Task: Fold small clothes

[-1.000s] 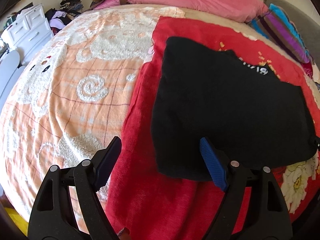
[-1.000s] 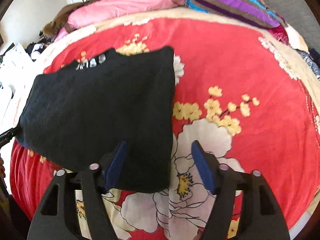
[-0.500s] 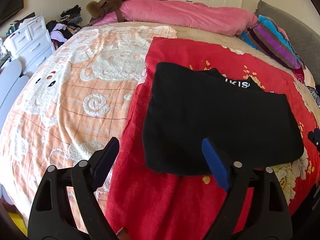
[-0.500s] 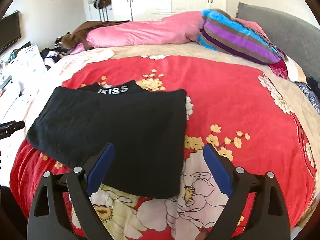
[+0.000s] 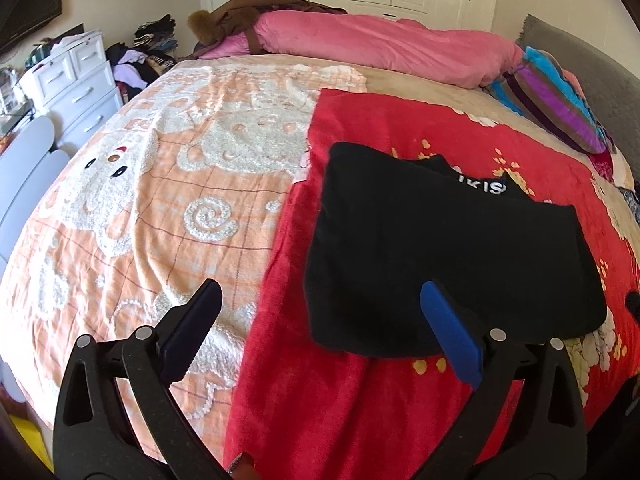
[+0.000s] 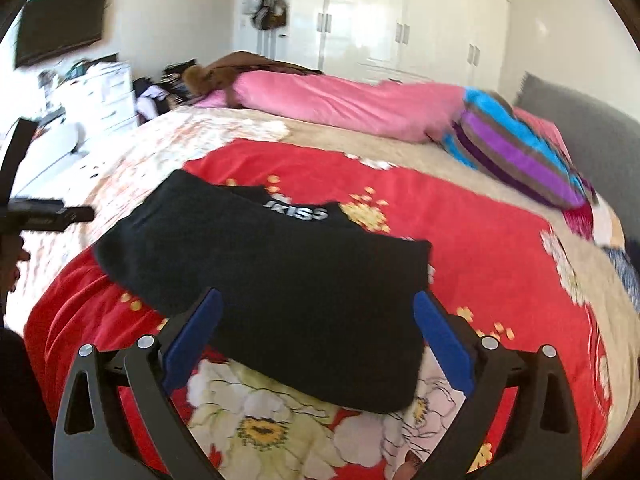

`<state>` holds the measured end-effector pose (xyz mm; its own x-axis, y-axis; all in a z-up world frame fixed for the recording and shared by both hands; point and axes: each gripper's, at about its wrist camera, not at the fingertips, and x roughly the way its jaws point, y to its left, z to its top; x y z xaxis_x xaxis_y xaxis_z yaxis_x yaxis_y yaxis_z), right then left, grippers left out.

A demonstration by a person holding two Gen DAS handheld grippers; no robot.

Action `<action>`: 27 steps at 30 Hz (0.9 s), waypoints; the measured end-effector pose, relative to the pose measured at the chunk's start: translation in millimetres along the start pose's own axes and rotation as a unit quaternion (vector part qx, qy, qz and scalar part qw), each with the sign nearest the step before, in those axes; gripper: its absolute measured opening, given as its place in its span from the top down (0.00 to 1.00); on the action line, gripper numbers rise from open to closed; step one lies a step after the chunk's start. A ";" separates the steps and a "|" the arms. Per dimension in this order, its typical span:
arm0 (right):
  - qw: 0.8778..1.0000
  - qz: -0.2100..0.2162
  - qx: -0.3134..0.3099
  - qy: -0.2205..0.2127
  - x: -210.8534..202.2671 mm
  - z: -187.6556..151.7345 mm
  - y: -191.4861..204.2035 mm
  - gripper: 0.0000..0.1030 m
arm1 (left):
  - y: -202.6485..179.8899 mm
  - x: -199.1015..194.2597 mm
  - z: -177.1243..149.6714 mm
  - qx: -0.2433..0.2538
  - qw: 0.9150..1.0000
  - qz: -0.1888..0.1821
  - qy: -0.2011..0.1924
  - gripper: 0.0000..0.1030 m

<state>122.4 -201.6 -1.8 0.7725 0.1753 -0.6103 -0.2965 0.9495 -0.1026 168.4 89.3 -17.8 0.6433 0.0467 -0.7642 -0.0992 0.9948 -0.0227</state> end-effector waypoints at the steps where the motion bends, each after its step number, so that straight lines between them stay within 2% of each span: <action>1: 1.000 0.002 -0.009 -0.001 0.0 0.6 5.9 0.06 | 2.6 0.9 0.2 -0.003 1.000 0.001 0.000 0.09; 7: 0.997 0.029 -0.070 0.000 5.9 -1.0 55.2 0.05 | 13.0 4.2 4.0 -0.005 1.000 0.021 -0.008 0.09; 11: 0.994 0.040 -0.102 0.004 13.6 -2.8 82.8 0.05 | 21.5 8.7 7.6 -0.022 1.000 0.006 -0.004 0.09; 16: 0.991 0.062 -0.123 0.004 23.9 1.6 110.3 0.05 | 32.8 16.2 22.7 -0.043 0.999 0.006 -0.006 0.09; 22: 0.986 0.075 -0.147 0.006 37.7 2.9 142.1 0.05 | 50.9 26.3 52.3 -0.110 0.993 -0.035 -0.025 0.09; 27: 0.981 0.075 -0.177 0.012 53.2 -0.3 166.9 0.05 | 51.1 43.2 80.2 -0.134 0.989 -0.057 -0.029 0.10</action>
<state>113.9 -33.9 -51.6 0.6927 0.2968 -0.6573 -0.5859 0.7630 -0.2729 252.0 149.4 -0.3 0.7034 -0.0518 -0.7089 -0.2158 0.9347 -0.2824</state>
